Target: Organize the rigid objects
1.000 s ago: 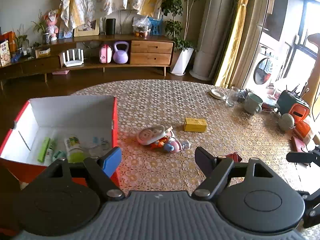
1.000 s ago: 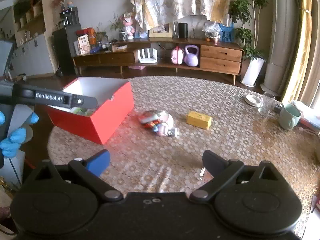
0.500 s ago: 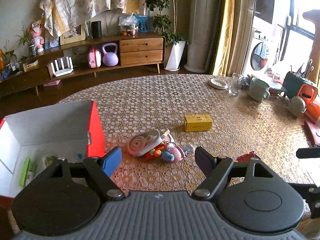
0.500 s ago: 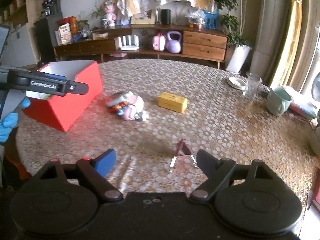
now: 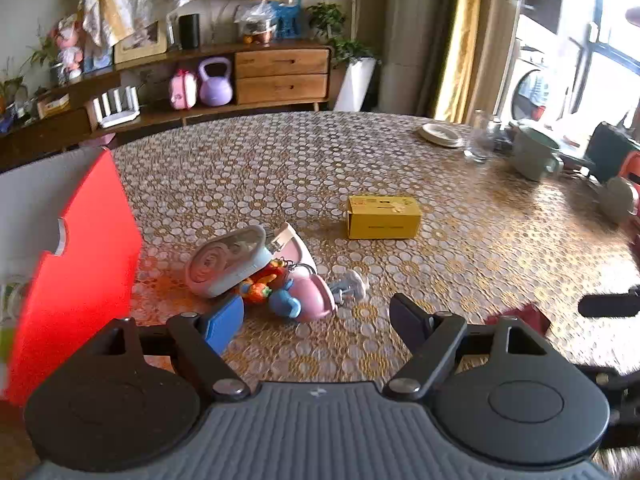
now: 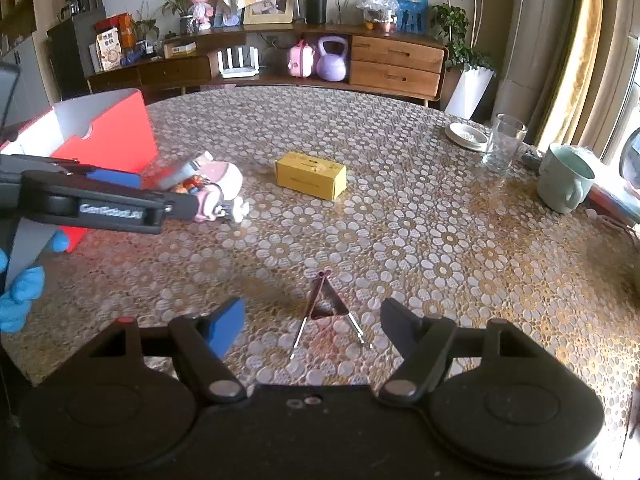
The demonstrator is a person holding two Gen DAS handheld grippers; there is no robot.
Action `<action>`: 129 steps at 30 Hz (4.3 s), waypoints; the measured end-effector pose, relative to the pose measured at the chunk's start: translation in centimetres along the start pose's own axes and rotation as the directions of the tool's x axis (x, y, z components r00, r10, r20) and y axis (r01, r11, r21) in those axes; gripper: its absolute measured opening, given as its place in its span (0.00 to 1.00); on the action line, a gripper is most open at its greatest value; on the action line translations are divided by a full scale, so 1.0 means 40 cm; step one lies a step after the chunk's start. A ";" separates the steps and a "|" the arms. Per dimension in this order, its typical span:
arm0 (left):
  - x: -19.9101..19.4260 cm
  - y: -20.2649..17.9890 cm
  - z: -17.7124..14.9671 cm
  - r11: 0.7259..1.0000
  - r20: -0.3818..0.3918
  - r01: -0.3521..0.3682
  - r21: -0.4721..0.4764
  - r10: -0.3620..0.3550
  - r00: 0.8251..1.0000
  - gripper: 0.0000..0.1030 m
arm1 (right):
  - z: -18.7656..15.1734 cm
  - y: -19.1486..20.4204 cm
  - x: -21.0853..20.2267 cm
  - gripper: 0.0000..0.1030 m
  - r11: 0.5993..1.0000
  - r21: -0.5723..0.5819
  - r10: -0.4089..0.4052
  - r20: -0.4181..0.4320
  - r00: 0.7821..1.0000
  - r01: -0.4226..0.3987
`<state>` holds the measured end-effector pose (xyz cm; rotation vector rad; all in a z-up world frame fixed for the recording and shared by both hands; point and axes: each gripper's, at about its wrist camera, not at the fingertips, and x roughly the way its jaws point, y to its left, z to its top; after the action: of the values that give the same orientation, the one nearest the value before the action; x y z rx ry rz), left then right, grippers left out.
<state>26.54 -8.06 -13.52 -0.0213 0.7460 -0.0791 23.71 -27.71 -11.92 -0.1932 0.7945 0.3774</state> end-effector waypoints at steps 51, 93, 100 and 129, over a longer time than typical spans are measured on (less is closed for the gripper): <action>0.011 -0.063 -0.027 0.996 0.001 -0.086 -0.021 0.086 0.996 0.39 | -0.015 -0.031 0.024 0.23 0.992 0.124 -0.032 0.021 0.999 0.029; 0.103 -0.067 -0.070 0.997 -0.053 -0.039 0.067 0.042 0.998 0.77 | -0.061 -0.029 0.006 0.23 0.987 0.157 0.026 -0.013 1.000 -0.024; 0.109 -0.067 -0.063 0.996 -0.042 -0.054 0.067 0.057 0.998 0.75 | -0.060 -0.026 0.011 0.23 0.987 0.157 0.032 -0.014 0.999 -0.029; -0.246 0.031 0.017 0.997 -0.007 0.047 0.069 -0.047 0.999 0.75 | 0.103 0.152 -0.197 0.22 0.995 0.046 0.083 0.080 0.993 -0.087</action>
<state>19.90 -6.04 -6.43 0.0270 0.7483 -0.1497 18.95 -22.90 -3.54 -0.0978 0.7360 0.4426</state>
